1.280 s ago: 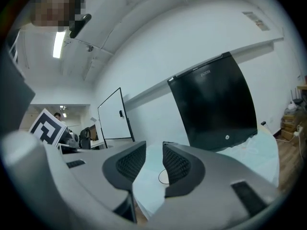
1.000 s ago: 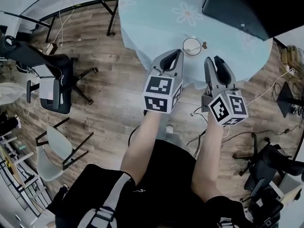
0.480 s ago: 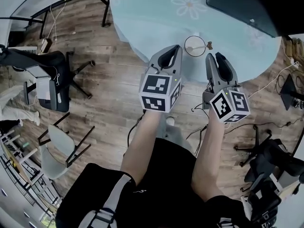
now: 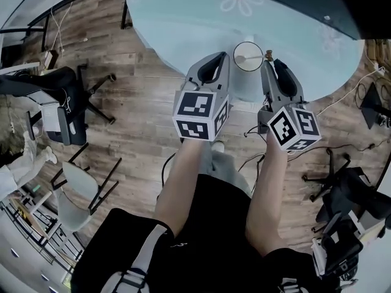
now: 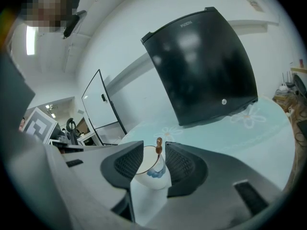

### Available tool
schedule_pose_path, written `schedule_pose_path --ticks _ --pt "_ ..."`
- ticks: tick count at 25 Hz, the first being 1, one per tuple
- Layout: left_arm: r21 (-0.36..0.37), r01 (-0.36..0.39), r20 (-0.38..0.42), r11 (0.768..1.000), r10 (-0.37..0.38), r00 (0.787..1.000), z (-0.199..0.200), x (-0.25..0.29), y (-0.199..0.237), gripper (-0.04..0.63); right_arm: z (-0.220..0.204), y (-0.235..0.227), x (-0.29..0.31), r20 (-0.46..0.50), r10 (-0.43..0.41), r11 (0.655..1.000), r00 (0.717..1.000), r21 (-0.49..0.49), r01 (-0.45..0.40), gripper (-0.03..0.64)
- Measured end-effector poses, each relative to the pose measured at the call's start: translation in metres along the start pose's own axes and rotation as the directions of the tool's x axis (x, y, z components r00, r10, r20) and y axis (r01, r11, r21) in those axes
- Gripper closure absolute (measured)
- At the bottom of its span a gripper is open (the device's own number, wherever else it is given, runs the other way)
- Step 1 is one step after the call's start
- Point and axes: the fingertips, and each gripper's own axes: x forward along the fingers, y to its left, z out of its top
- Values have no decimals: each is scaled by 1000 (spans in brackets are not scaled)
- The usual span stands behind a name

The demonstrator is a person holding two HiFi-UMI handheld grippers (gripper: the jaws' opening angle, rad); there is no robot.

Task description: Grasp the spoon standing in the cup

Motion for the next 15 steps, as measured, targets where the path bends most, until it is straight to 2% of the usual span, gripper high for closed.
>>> schedule_pose_path --ticks 11,15 --pt "-11 1 -26 1000 -2 1000 -8 11 5 584 -9 -8 16 -23 -12 1000 1000 25 13 473" --pt "-12 11 -27 1000 -11 1000 -8 11 3 584 -11 -8 18 -28 -20 999 999 24 21 497"
